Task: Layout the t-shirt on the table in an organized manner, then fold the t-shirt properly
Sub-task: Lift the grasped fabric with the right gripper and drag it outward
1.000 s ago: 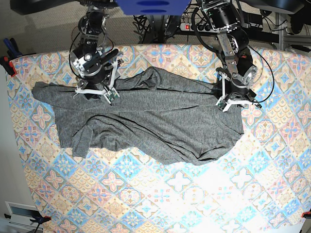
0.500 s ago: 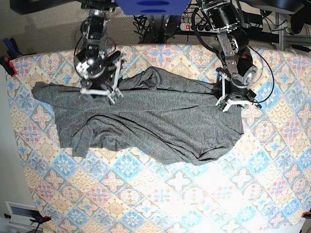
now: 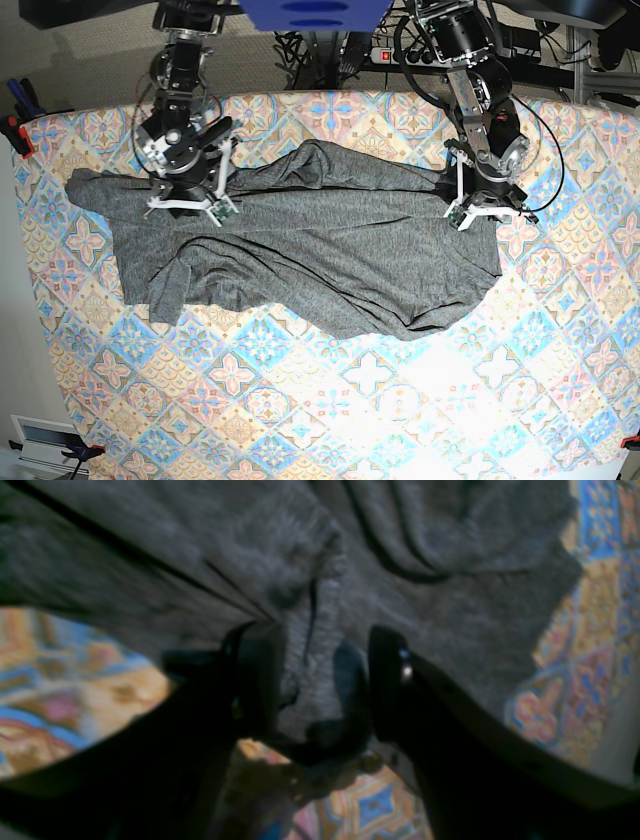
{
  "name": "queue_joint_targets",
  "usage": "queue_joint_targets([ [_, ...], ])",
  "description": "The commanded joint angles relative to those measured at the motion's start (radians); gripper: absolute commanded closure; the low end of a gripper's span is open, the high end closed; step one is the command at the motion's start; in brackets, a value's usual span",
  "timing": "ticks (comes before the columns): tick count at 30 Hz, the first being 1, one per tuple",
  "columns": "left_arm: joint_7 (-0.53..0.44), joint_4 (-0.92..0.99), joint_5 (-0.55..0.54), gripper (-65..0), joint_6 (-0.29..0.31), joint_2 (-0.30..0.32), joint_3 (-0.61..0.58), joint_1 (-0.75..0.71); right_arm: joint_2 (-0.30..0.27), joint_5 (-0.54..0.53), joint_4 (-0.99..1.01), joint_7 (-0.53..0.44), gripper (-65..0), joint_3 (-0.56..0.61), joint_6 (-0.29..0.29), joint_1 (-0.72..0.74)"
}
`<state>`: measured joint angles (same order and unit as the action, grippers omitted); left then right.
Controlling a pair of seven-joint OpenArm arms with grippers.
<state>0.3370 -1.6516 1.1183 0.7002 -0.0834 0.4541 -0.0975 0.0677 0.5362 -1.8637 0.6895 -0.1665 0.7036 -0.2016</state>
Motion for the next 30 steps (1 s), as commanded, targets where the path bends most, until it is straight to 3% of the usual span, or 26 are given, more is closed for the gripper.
queue_joint_targets([
  [1,0.0,-0.009,-0.001,-19.2,-0.002,0.003,-0.002,0.006,0.004,-0.006,-0.021,-0.014,-26.2,0.0,-0.005,0.008],
  [8,0.0,-0.009,-0.001,-19.2,-0.002,0.003,-0.002,0.006,0.005,-0.006,-0.058,-0.014,-26.2,0.003,-0.005,-0.08],
  [25,0.001,-0.009,-0.001,-19.2,-0.002,0.003,-0.025,0.005,0.005,-0.008,-0.089,-0.021,-26.1,0.003,-0.005,-0.071],
  [27,0.001,-0.009,-0.001,-19.2,-0.002,0.003,-0.025,0.005,0.005,-0.008,-0.087,-0.021,-24.2,0.003,-0.005,-0.071],
  [30,0.001,-0.009,-0.001,-19.2,-0.002,0.003,-0.027,0.005,0.005,-0.008,-0.087,-0.021,-15.2,0.005,-0.005,-0.071],
])
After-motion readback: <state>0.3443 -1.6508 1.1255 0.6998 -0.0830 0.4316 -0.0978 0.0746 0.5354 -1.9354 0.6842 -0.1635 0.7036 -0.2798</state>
